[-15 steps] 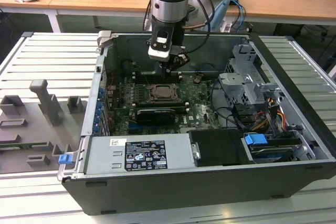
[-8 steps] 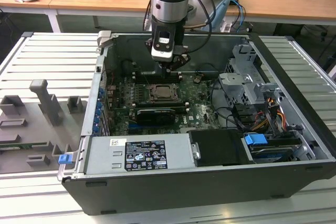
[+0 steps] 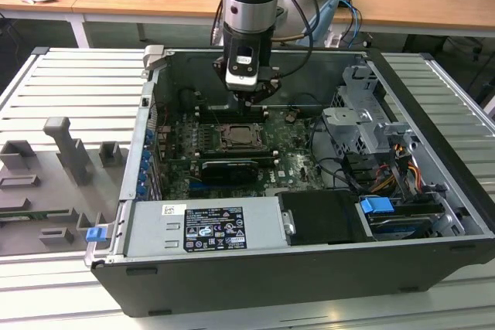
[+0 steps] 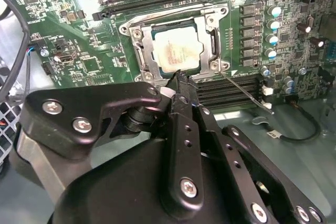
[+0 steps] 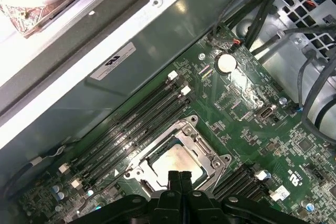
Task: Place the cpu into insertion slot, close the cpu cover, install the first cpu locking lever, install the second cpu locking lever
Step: 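Install the first cpu locking lever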
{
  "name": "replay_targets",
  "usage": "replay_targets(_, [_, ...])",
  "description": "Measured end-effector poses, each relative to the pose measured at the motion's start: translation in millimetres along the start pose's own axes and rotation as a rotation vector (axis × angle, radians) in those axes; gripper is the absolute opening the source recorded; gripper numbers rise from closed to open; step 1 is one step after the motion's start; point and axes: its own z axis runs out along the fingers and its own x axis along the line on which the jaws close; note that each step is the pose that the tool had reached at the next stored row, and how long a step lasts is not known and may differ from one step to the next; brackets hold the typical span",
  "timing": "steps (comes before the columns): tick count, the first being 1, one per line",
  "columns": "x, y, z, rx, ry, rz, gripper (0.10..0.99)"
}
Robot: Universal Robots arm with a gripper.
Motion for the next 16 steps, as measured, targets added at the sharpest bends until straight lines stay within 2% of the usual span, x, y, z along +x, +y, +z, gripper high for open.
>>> replay_targets(16, [-0.1,-0.1,0.0,0.001,0.0043,-0.072,0.106])
